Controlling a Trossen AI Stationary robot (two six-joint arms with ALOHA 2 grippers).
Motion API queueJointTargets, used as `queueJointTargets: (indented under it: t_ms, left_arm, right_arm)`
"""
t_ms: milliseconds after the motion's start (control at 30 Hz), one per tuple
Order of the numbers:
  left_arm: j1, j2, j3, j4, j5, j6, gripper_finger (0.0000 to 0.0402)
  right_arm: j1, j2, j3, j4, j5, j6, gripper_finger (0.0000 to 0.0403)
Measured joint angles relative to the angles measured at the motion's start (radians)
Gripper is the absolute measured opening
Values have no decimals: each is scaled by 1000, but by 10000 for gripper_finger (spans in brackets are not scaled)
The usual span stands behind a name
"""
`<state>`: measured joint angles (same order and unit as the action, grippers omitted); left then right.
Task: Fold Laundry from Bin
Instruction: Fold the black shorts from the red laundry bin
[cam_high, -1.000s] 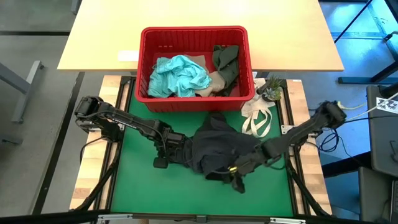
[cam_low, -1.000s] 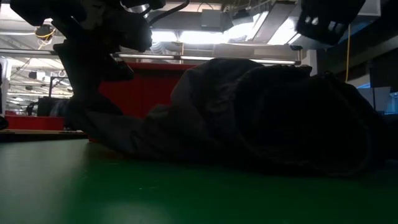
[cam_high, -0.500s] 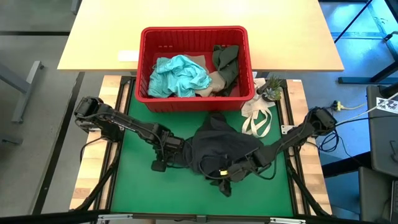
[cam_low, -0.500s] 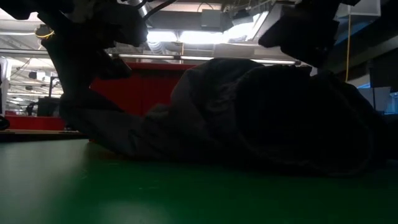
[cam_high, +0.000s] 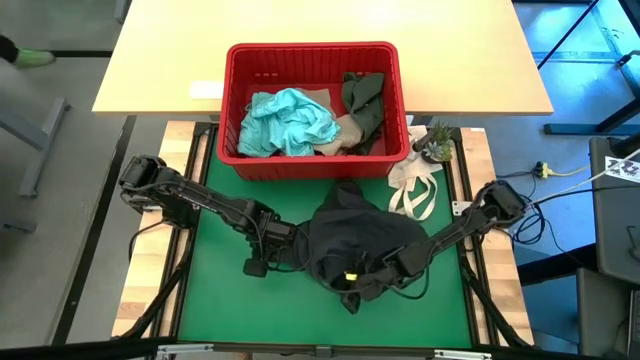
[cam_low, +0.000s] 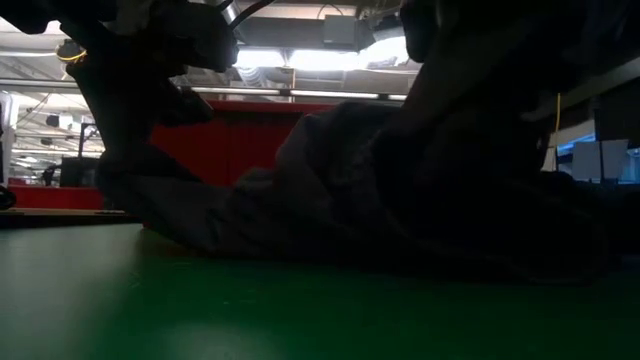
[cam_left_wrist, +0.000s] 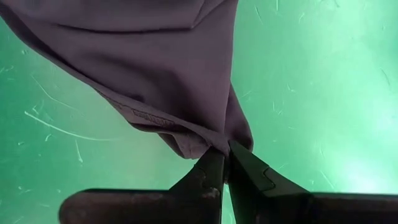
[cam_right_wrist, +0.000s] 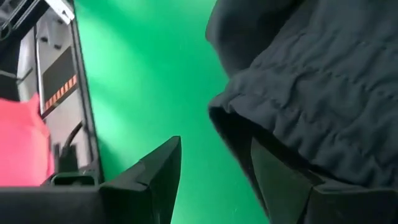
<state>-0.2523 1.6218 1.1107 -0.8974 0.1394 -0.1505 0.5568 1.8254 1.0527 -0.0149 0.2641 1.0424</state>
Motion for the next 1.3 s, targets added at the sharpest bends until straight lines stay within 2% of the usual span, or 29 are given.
queueJointTargets:
  t_ms: [267, 500, 833, 1033, 1167, 1300]
  left_arm:
    - [0, 0, 0, 5, 0, 0, 9]
    - [0, 0, 0, 16, 0, 0, 9]
    - [0, 0, 0, 20, 0, 0, 9]
    - [0, 0, 0, 21, -3, 0, 9]
    - [0, 0, 0, 24, -4, 0, 9]
    - [0, 0, 0, 24, -6, 3, 9]
  right_arm:
    - [0, 6, 0, 63, 133, 1, 195]
    - [-1, 6, 0, 76, 196, 1, 195]
    - [-1, 84, 0, 120, 153, 26, 195]
    - [-1, 92, 0, 116, 198, 26, 195]
    - [-3, 92, 0, 115, 241, 27, 176]
    - [-10, 92, 0, 110, 219, 27, 127]
